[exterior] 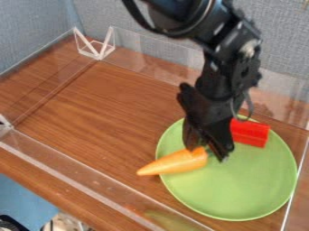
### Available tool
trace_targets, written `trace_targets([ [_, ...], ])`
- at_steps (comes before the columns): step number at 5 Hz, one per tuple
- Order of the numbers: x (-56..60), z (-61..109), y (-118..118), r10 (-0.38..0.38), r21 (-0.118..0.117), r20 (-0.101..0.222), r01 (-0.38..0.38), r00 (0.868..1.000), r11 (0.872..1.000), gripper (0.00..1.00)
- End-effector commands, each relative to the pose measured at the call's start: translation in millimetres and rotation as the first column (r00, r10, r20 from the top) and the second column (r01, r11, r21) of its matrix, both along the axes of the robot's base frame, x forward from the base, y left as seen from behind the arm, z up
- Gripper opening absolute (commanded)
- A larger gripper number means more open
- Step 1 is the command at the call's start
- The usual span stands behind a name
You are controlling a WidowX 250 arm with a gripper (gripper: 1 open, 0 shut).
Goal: Put the carrot on the left side
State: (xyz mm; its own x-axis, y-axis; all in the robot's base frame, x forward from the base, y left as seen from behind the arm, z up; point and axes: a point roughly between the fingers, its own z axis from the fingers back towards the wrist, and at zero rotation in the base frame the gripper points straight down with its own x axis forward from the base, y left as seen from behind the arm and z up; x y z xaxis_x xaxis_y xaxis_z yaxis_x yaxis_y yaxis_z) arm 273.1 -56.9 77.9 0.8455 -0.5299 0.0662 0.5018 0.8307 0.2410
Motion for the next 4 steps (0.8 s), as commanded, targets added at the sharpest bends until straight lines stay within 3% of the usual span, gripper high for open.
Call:
trace_targets([
  [1, 11.0, 34.6, 29, 0.052, 0.027, 0.054, -0.053, 0.997, 0.998, 0.00],
  [2, 11.1, 44.5, 58, 0.073, 0.050, 0.052, -0.076, 0.996, 0.996, 0.00],
  [3, 2.8, 30.1, 41, 0.044, 0.026, 0.064, -0.046, 0.997, 0.999, 0.00],
  [4, -3.8, 30.0, 43, 0.033, 0.036, 0.068, -0.035, 0.997, 0.999, 0.00],
])
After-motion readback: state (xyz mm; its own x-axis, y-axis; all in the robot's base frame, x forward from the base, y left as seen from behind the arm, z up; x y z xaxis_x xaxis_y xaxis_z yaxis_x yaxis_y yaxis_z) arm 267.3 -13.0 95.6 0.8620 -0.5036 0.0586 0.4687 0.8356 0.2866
